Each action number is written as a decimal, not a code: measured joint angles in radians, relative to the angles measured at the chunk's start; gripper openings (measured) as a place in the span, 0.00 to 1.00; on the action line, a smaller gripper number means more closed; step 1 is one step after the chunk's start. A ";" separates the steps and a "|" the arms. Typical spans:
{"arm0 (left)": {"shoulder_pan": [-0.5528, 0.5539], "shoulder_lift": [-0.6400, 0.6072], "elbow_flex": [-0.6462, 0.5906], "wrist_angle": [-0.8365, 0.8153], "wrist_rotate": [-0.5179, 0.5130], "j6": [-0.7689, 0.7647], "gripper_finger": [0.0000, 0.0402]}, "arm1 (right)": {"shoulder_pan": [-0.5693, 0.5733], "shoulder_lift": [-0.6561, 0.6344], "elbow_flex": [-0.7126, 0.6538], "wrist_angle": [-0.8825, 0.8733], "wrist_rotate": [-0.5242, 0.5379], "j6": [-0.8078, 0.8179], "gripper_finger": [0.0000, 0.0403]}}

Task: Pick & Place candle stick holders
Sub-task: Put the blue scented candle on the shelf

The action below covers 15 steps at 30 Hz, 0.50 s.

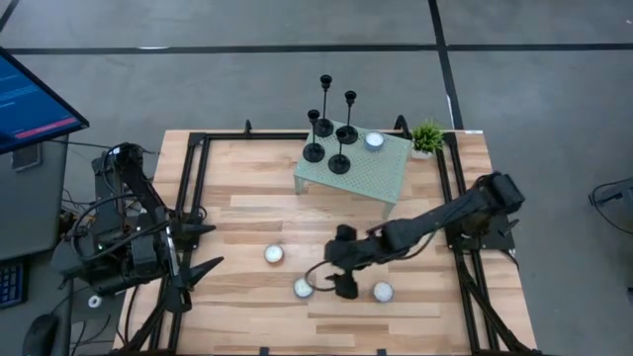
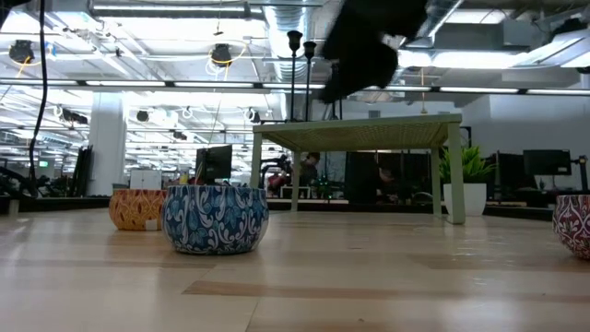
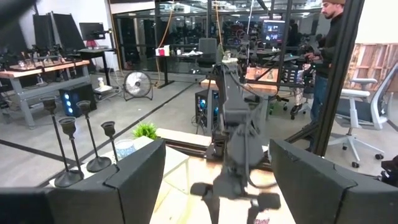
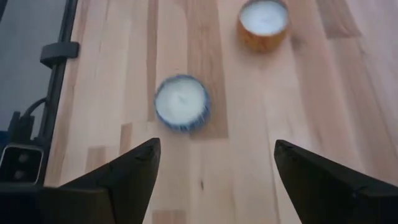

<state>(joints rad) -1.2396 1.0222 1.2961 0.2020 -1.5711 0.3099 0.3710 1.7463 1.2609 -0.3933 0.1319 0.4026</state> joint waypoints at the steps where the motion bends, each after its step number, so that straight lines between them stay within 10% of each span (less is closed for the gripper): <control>1: 0.000 0.000 0.000 0.000 0.000 0.000 0.71 | 0.001 0.028 0.025 0.003 -0.001 -0.007 0.76; 15: 0.000 0.004 0.000 0.000 0.013 -0.022 0.71 | 0.061 0.284 0.166 0.256 0.030 -0.097 0.76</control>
<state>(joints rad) -1.2398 1.0260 1.2961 0.2018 -1.5577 0.2878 0.4322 2.0302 1.4273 -0.1370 0.1617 0.3057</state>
